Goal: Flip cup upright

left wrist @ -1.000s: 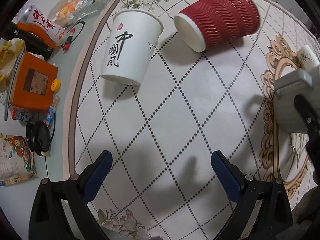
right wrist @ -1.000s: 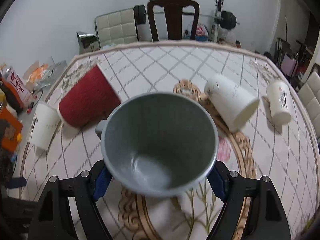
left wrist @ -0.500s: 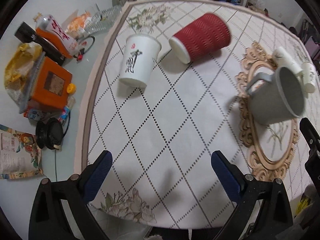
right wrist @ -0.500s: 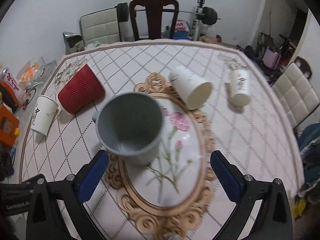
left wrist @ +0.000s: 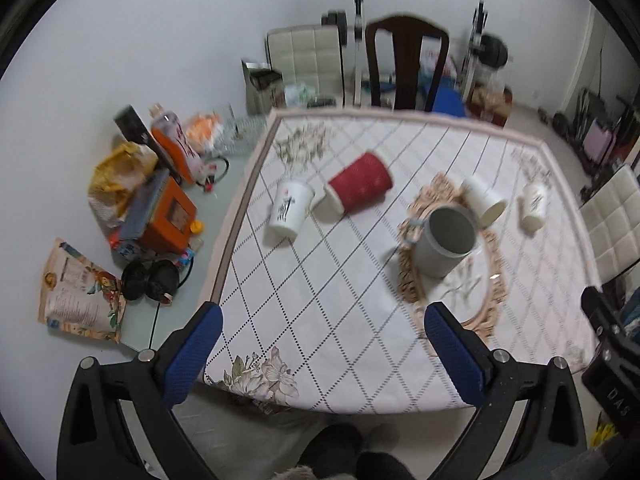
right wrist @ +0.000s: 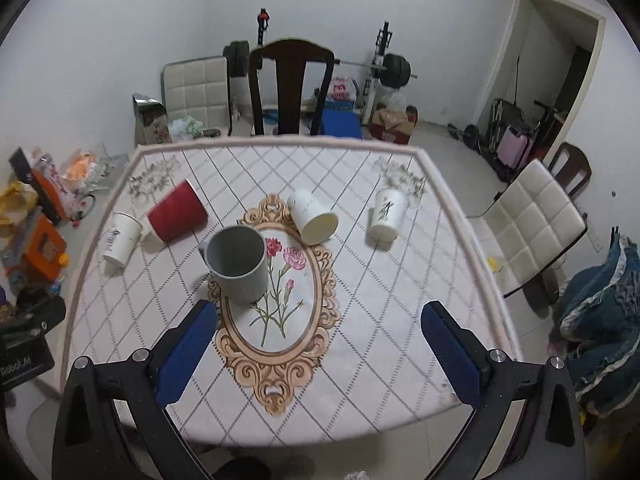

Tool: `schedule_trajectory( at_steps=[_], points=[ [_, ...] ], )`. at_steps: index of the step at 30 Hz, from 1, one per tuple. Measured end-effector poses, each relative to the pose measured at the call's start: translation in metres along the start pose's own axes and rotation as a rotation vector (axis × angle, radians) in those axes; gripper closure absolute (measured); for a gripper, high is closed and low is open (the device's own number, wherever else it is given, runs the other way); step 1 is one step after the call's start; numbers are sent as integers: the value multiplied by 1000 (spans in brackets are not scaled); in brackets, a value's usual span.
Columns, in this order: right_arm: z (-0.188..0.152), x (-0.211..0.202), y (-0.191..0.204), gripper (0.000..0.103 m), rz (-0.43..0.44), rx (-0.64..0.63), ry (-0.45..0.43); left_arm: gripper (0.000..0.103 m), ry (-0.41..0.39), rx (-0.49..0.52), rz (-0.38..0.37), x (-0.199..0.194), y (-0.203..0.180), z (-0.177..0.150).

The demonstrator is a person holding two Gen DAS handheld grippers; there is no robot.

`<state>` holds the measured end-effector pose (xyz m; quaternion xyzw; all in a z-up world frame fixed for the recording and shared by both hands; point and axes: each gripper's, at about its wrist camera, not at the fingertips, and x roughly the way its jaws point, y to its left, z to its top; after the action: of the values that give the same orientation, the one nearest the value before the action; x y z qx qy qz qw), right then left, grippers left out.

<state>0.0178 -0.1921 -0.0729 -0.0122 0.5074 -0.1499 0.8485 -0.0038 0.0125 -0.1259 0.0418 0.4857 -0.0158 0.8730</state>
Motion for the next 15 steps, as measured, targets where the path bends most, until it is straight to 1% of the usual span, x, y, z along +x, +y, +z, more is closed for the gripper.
schedule_trajectory(
  at_steps=[3, 6, 9, 15],
  points=[
    [2, -38, -11, 0, 12, 0, -26, 0, -59, 2, -9, -33, 0, -4],
    [3, -71, -19, 0, 26, 6, -58, 0, -100, 1, -9, -60, 1, -10],
    [3, -100, -25, 0, 31, 8, -87, 0, -124, -4, -15, -80, 3, -16],
    [0, -139, -34, 0, 50, 7, -111, 0, -158, -14, -26, -109, 5, -29]
  ],
)
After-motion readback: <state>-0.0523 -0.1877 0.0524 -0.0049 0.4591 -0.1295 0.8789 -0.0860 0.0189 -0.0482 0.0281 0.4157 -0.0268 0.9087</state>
